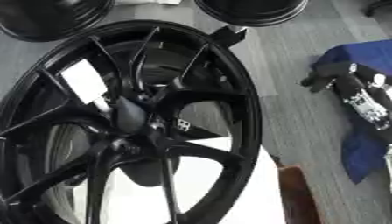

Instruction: Pull the pin out of the wheel hub.

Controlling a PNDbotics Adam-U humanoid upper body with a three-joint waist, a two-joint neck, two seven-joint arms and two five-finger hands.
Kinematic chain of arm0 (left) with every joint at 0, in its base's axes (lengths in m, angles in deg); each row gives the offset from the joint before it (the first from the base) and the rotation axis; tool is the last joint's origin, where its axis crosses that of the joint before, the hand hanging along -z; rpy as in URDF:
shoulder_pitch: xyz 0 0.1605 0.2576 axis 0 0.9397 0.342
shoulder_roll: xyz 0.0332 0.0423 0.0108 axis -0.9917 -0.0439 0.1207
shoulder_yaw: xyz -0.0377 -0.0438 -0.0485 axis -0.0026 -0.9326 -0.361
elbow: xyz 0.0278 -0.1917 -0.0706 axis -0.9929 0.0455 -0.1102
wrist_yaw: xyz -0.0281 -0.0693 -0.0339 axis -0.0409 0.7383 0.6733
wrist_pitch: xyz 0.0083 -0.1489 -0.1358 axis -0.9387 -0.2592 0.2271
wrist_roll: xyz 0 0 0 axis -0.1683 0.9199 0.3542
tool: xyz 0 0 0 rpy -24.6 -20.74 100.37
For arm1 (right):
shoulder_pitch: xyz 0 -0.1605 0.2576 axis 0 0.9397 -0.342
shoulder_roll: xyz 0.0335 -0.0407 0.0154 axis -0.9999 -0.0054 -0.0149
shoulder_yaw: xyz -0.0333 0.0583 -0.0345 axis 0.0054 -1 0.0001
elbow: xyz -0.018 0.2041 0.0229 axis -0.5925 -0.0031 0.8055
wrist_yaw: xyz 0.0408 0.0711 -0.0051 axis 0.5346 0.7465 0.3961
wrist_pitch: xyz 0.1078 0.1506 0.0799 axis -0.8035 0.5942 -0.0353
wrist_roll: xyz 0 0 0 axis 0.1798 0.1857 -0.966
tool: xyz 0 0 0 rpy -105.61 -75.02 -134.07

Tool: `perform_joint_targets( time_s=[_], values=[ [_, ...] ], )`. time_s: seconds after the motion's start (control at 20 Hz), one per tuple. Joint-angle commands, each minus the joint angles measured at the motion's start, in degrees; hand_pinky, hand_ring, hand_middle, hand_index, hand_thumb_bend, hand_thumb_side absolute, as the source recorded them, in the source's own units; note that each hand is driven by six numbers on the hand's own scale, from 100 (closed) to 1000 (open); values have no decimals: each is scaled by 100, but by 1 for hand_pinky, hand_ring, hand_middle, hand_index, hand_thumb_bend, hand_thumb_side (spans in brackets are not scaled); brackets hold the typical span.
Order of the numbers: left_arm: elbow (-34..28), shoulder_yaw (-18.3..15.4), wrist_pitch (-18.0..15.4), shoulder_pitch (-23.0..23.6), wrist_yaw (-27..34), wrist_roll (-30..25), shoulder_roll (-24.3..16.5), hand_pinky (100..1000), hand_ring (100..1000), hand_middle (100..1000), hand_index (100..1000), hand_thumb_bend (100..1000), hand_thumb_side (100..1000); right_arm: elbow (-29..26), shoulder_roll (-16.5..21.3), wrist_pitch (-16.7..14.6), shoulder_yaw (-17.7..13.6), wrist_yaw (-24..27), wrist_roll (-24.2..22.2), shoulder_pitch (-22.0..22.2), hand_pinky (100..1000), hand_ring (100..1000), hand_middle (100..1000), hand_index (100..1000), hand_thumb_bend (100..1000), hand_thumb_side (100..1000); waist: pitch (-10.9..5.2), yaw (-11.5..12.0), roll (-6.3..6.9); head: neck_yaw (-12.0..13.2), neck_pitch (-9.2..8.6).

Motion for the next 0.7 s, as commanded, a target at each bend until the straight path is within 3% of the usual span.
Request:
perform_joint_targets(
  time_s=[0.05,0.2,0.5,0.7],
  values=[
    [-35,108,-280,-196,-288,-278,-483,815,769,673,795,117,427,-141,148,-38,11,-67,-25,7,944,738,540,730,100,666,-105,-7,-10,52,-38],
    [99,285,-531,-393,-534,-529,-462,828,781,687,810,150,431,-141,164,-60,20,-117,-38,33,944,738,540,730,100,667,-91,4,10,87,4],
    [506,654,-1046,-753,-927,-1045,-298,857,811,741,843,231,527,-141,185,-94,22,-180,-36,77,944,738,539,731,100,672,-77,20,30,99,21],
    [778,801,-1408,-909,-1090,-1409,-173,863,813,753,851,255,525,-141,192,-91,30,-201,-38,88,944,738,539,731,100,672,-86,25,44,93,2]
  ],
)
